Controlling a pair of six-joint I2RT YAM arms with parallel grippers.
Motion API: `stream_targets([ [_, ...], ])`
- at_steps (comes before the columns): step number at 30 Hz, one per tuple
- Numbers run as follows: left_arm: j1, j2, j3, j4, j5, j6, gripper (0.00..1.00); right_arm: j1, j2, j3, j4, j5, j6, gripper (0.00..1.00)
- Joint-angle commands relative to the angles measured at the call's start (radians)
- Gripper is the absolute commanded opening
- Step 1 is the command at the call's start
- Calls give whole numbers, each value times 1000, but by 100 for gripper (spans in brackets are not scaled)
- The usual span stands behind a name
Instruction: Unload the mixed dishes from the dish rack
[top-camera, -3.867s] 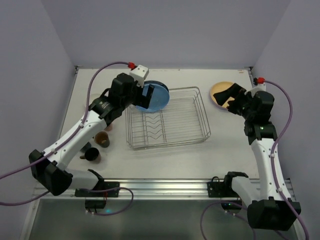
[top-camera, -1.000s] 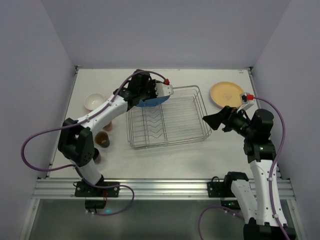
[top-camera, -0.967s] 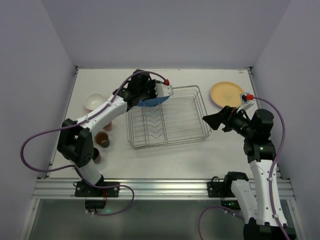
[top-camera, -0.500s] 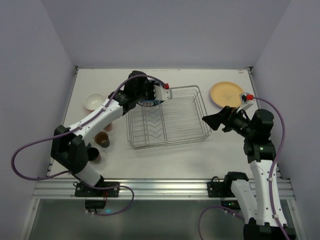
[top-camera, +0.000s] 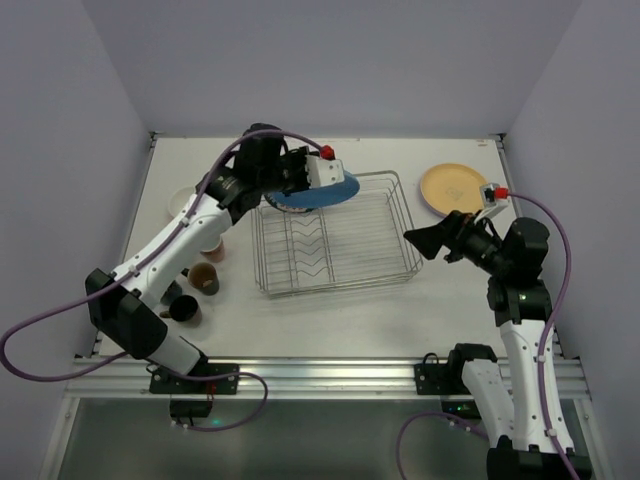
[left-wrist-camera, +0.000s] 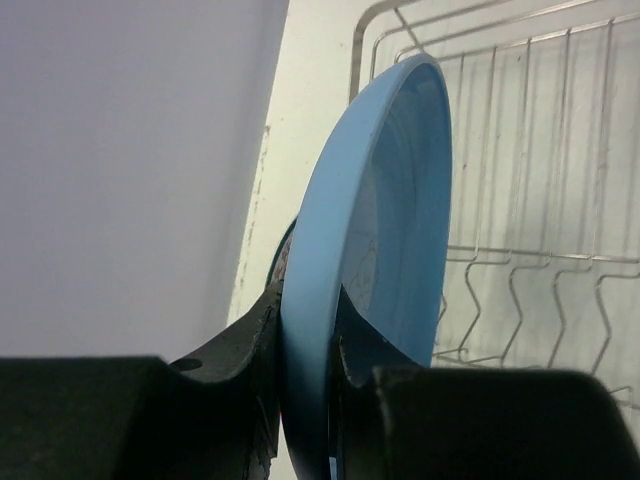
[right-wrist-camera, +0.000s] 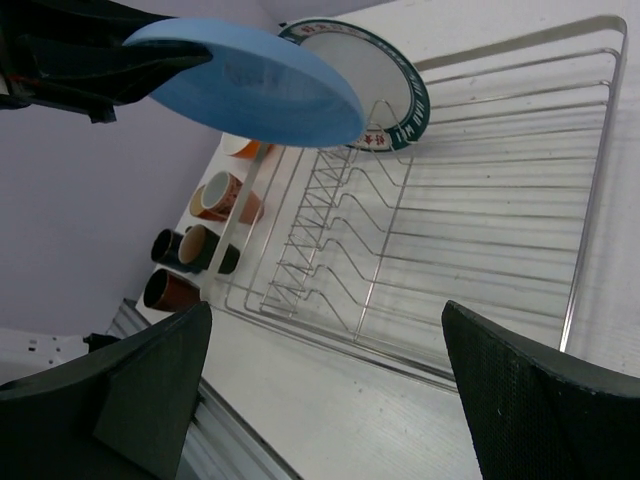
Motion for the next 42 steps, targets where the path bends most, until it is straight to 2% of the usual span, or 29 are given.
stream_targets([
  [1,-19,-83,73,36,123,-238,0,-2,-9,-8,131,-71,68,99],
  [4,-25,-124,64,142,130,-543,0,-2,9,-57,257,-112,151,99],
  [5,-25,-137,32,172,131,-630,0,-2,17,-67,318,-126,174,99],
  [6,-25,-169,5,251,139,-784,0,-2,40,-73,341,-149,203,99],
  [7,-25,-186,-24,290,137,-857,0,-2,51,-77,371,-161,214,99],
  [9,-22,-218,-100,362,92,-1082,0,-2,78,-76,418,-189,229,99],
  [10,-22,-224,-122,375,87,-1137,0,-2,101,-64,415,-191,224,97],
  [11,-21,-226,-139,386,76,-1256,0,-2,112,-55,399,-189,215,95],
  [13,-14,-227,-214,415,84,-1352,0,7,131,-19,357,-146,179,89],
  [14,-13,-233,-243,445,67,-1407,0,12,137,2,275,-123,157,86],
  [15,-13,-259,-339,503,59,-1500,0,21,143,22,244,-108,113,84],
  [17,-13,-288,-425,611,41,-1626,0,48,151,50,221,-102,99,77],
  [23,-17,-353,-550,657,-53,-1723,0,157,174,117,129,64,40,69],
  [27,-17,-351,-584,697,8,-1768,0,193,223,139,112,197,48,58],
  [33,-19,-335,-624,725,45,-1797,0,306,347,258,-14,352,-30,55],
  [38,-17,-335,-634,723,36,-1783,0,335,359,265,-3,383,-23,11],
  [40,-17,-335,-624,710,24,-1769,0,343,352,260,3,412,-21,0],
  [42,-17,-336,-616,685,1,-1742,0,345,346,254,10,426,-16,0],
])
